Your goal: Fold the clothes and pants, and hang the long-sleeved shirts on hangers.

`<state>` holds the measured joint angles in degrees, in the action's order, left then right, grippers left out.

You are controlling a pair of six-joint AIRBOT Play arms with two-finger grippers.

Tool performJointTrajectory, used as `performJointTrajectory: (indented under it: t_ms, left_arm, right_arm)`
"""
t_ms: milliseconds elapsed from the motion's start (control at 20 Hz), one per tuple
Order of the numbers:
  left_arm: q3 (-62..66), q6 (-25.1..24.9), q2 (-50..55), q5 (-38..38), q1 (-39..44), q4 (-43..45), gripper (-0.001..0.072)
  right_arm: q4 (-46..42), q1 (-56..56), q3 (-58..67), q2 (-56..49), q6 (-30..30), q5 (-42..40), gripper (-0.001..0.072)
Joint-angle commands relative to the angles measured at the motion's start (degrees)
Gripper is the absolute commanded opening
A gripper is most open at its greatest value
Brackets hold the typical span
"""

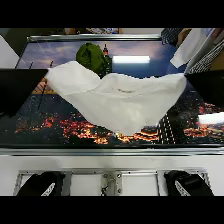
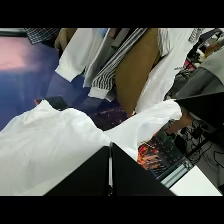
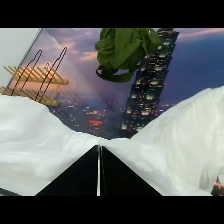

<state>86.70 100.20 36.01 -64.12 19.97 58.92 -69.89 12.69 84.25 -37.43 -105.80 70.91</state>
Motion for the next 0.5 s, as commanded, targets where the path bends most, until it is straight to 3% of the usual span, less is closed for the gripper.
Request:
performJointTrajectory:
  t_ms: [0, 100, 200, 350, 450]
  left_arm:
    - [1.2, 5.5, -1.1, -6.5, -2.8, 2.1, 0.0012]
    - [-1.6, 7.3, 1.9, -11.6, -5.4, 2.3, 0.0012]
    - [-7.5, 7.2, 6.1, -12.3, -5.5, 2.4, 0.0012]
    - [-16.8, 4.0, 15.7, -9.0, -4.3, 2.7, 0.0012]
    - [-20.3, 1.8, 23.6, -4.1, -3.7, 2.5, 0.0012]
  right_arm:
    - [-4.8, 0.0, 0.8, 2.6, -10.2, 9.0, 0.0012]
    - [-5.2, 0.0, -0.3, -0.6, -10.7, 13.6, 0.0012]
    - [-4.3, 0.0, -2.6, -5.7, -6.4, 13.3, 0.0012]
    - [-4.8, -0.1, -4.1, -18.2, 2.1, 9.4, 0.0012]
    - [-5.8, -0.3, -4.0, -28.1, 3.9, 3.8, 0.0012]
